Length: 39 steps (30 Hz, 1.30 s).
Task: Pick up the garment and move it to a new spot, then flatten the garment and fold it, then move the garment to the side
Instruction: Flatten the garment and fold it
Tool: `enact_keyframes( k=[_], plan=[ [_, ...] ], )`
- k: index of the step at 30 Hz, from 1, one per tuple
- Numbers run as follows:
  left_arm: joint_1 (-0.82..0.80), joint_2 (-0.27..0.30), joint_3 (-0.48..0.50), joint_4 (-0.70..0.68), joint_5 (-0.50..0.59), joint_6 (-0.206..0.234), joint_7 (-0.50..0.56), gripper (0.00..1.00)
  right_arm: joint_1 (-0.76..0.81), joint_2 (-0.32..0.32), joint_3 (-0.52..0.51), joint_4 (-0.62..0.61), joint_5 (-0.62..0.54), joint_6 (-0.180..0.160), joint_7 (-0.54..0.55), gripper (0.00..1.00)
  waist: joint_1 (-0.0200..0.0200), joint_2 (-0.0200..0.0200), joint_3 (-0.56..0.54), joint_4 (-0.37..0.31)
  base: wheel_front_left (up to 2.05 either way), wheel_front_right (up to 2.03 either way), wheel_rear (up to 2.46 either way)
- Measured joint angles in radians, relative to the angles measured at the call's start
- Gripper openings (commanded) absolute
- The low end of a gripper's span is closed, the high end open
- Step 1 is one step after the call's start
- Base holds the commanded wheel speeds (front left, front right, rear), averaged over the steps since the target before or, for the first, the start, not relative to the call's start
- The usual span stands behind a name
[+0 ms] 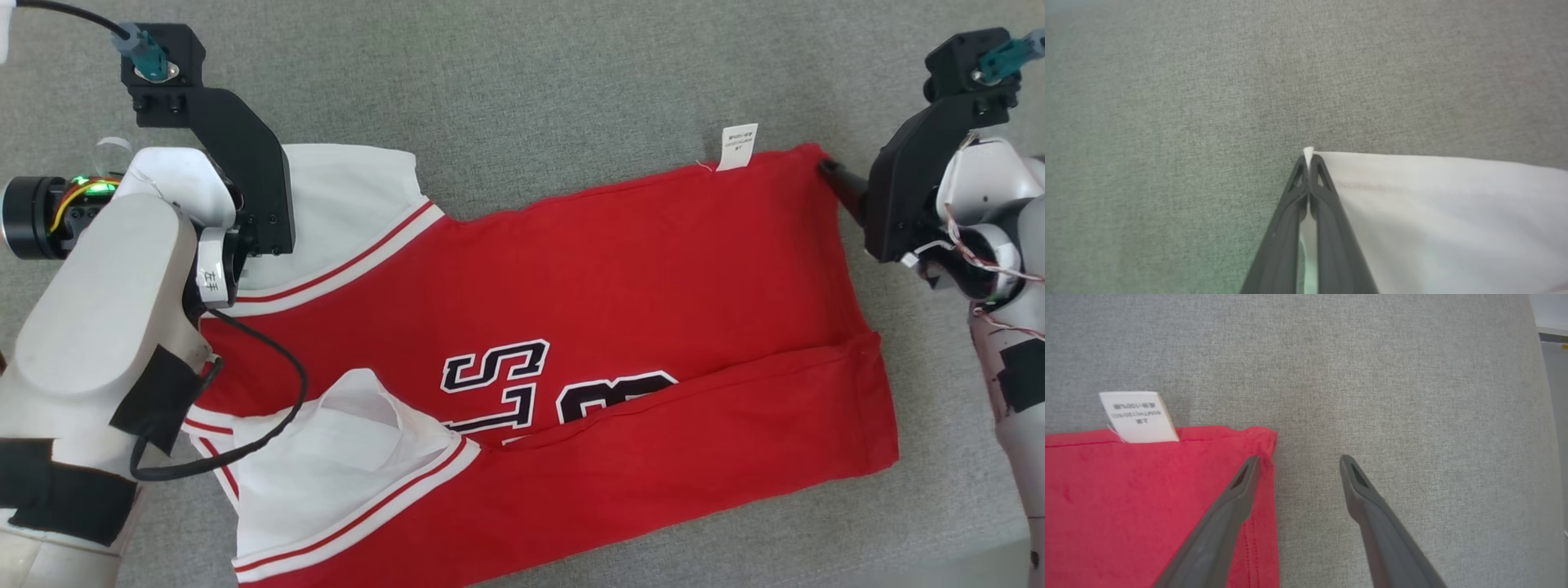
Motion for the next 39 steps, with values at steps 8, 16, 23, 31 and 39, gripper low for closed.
enact_keyframes(
  k=[8, 16, 23, 31, 39],
  plan=[
    [-0.006, 0.003, -0.005, -0.041, 0.0, 0.005, 0.012, 0.0, -0.023, -0.015, 0.05, 0.0, -0.007, 0.0, -0.007, 1.0, 0.0, 0.0, 0.032, 0.012, 0.0, 0.0, 0.0],
    [-0.015, -0.011, -0.002, -0.058, -0.019, 0.0, -0.002, 0.0, -0.071, -0.025, 0.146, 0.057, 0.021, 0.0, -0.012, 0.44, -0.0001, -0.0001, 0.056, 0.029, 0.0, 0.0, 0.0],
    [-0.003, -0.032, 0.03, -0.071, -0.053, -0.014, -0.082, 0.0, -0.078, -0.063, 0.181, 0.07, 0.052, 0.0, -0.065, 0.0, 0.0002, 0.0, 0.05, 0.037, 0.0, 0.0, 0.0],
    [0.044, -0.057, 0.095, -0.087, -0.11, -0.07, -0.279, 0.0, -0.04, -0.066, 0.137, 0.095, 0.03, 0.0, -0.236, 0.0, 0.0003, 0.0, 0.008, 0.046, 0.0, 0.0, 0.0],
    [0.106, -0.081, 0.145, -0.096, -0.158, -0.124, -0.458, 0.0, 0.001, -0.053, 0.114, 0.132, -0.012, 0.0, -0.342, 0.0, 0.0001, 0.0, -0.048, 0.065, 0.0, 0.0, 0.0]
  ],
)
